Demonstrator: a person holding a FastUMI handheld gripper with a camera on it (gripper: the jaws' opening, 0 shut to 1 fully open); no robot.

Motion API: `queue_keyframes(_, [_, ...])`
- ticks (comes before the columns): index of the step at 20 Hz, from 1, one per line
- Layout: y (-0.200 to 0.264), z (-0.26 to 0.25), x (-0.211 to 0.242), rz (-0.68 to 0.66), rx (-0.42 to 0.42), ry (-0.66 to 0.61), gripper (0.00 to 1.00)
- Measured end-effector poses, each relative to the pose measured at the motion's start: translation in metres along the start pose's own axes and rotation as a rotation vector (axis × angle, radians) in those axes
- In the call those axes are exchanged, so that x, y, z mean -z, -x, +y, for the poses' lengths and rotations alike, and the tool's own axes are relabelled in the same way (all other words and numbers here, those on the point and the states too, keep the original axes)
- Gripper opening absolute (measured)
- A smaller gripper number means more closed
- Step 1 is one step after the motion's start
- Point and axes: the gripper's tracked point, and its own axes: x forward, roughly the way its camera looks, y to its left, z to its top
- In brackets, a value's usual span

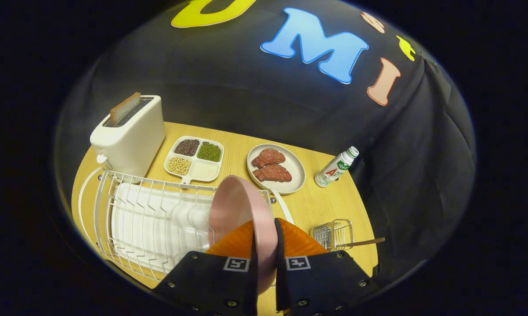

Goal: Take the plate from the dish rack, then take the spoon from the basket and place it into the plate.

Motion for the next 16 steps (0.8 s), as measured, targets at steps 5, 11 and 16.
queue_keyframes(5, [0.013,-0.016,-0.018,-0.059,0.004,-0.004,0.16])
queue_keyframes(11, [0.032,-0.065,-0.019,-0.117,-0.147,-0.076,0.16])
queue_keyframes(16, [0.05,-0.123,-0.001,-0.144,-0.268,-0.168,0.16])
